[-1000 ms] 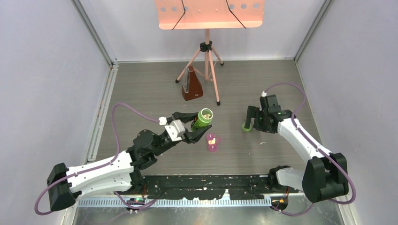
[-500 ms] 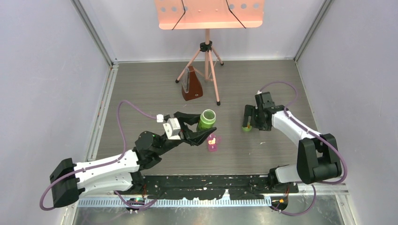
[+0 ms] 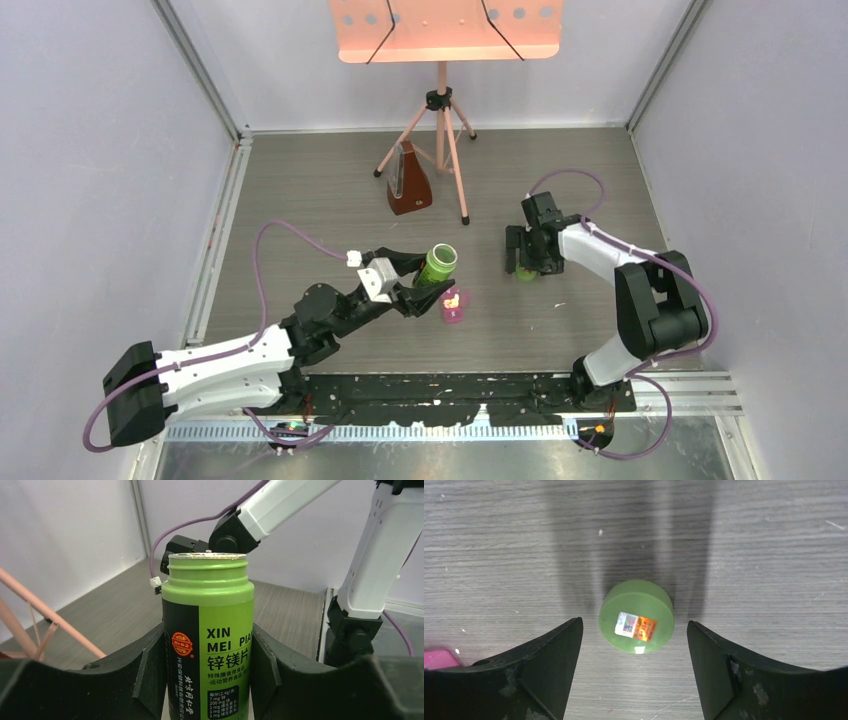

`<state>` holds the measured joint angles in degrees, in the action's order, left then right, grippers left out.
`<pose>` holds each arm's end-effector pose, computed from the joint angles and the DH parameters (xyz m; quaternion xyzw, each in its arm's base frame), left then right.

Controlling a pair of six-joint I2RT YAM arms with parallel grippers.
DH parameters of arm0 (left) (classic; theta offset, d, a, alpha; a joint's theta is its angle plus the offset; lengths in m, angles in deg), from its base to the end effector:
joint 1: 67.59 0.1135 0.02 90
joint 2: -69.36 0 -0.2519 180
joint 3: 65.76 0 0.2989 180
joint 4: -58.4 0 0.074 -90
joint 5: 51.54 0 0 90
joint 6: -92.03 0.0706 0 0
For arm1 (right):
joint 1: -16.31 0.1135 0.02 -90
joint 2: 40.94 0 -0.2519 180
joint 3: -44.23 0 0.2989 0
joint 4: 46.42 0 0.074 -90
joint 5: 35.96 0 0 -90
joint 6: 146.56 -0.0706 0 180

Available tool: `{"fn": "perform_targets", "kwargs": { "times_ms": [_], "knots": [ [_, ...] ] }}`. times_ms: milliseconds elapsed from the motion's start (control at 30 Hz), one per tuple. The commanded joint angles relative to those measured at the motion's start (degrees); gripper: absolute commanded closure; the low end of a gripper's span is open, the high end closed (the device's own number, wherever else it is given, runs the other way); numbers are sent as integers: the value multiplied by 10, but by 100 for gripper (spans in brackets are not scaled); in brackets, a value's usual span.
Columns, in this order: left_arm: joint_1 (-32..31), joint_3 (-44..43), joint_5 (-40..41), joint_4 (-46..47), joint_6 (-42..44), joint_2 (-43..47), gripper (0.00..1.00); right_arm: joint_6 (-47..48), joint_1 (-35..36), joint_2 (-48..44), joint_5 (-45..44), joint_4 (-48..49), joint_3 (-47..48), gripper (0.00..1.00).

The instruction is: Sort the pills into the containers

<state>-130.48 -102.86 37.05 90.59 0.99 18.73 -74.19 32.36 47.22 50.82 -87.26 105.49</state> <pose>0.1296 -0.2570 0.2846 0.3082 0.4950 -0.4361 0.6854 0.3213 0.0883 0.0963 0.0189 0.9806 0.0295 0.1927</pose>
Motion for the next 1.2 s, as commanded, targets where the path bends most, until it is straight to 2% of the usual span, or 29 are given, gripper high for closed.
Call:
{"fn": "perform_targets", "kwargs": {
  "times_ms": [0,33,167,333,400,500,567,667,733,1000,1167],
  "knots": [
    [-1,2,30,6,8,10,100,15,19,25,-39,6,39,19],
    [0,3,34,4,8,9,100,16,21,33,-50,4,42,20],
    [4,6,36,0,8,5,100,14,31,49,-75,-15,60,40],
    [15,12,30,1,4,1,100,11,31,39,-74,-28,56,43],
    [19,15,28,1,1,-2,100,14,31,28,-65,-28,50,37],
    [22,19,24,5,-4,-4,100,23,31,11,-55,-24,38,15],
    [25,22,22,8,-8,-5,100,26,31,1,-51,-18,27,9],
    [27,26,20,12,-13,-5,100,28,31,5,-38,-19,21,8],
    [28,29,18,13,-13,-5,100,22,31,13,-32,-16,20,12],
    [30,42,18,16,-18,-11,100,-11,28,30,-42,-7,22,41],
    [33,53,18,40,-25,-19,100,12,29,-8,-48,-19,38,48]
  ]
}}
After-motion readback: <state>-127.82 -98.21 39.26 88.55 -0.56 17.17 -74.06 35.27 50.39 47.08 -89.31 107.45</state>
